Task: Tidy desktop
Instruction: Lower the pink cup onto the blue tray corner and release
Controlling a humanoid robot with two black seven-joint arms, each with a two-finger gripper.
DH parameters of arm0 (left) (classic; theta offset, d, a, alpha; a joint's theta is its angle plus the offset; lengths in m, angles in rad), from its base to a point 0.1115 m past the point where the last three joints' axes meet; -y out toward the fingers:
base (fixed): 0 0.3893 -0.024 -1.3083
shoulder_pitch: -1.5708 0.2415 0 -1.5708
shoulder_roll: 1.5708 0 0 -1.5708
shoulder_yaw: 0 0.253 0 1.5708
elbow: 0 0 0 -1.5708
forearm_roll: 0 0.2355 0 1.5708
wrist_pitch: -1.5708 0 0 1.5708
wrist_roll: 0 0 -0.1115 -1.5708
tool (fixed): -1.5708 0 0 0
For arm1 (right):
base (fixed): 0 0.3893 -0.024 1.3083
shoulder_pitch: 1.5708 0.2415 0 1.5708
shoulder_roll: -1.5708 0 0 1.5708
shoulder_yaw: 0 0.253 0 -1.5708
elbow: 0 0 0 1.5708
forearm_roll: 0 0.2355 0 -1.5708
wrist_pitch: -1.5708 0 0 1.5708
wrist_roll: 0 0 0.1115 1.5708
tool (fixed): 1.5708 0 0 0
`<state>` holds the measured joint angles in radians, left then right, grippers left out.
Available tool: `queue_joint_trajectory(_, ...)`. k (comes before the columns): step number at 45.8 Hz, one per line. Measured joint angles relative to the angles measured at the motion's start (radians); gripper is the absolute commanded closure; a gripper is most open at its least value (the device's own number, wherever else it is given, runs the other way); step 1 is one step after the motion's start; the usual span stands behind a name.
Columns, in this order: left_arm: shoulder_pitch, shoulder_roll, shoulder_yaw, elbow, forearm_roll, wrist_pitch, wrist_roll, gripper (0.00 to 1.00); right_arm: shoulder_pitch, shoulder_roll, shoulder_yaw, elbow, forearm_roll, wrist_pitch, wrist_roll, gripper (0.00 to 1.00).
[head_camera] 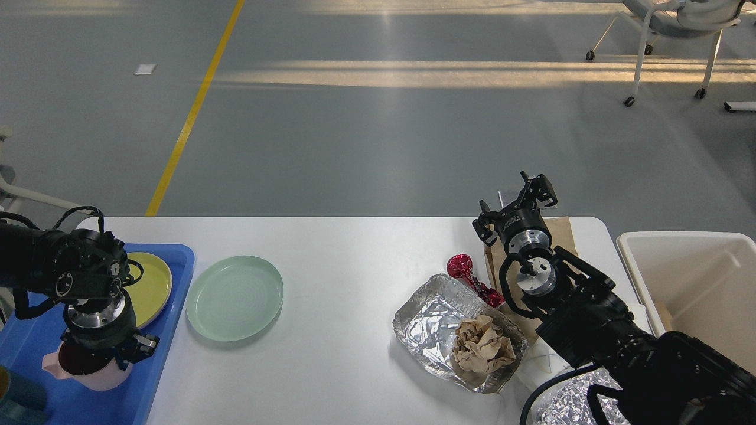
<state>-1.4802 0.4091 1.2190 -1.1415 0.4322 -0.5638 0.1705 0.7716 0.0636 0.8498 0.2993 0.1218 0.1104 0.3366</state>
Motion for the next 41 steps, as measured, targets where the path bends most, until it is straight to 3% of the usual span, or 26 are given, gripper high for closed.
queue_joint_trajectory(7,0.03,-0.004,-0.004,-0.01,0.004,-0.002,0.038,1.0,0.0,0.0,0.0,0.0,0.0,0.0,0.0,0.0)
queue_joint_trajectory(14,0.037,-0.004,-0.014,-0.013,0.003,-0.013,0.048,0.96,0.0,0.0,0.0,0.0,0.0,0.0,0.0,0.0)
queue_joint_trajectory(28,0.022,0.009,-0.022,-0.018,-0.01,-0.022,0.046,0.68,0.0,-0.001,0.0,0.0,0.0,0.0,0.0,0.0)
queue_joint_trajectory(41,-0.02,0.022,-0.032,-0.02,-0.014,-0.06,0.035,0.34,0.0,-0.001,0.0,0.0,-0.001,0.0,0.0,0.0)
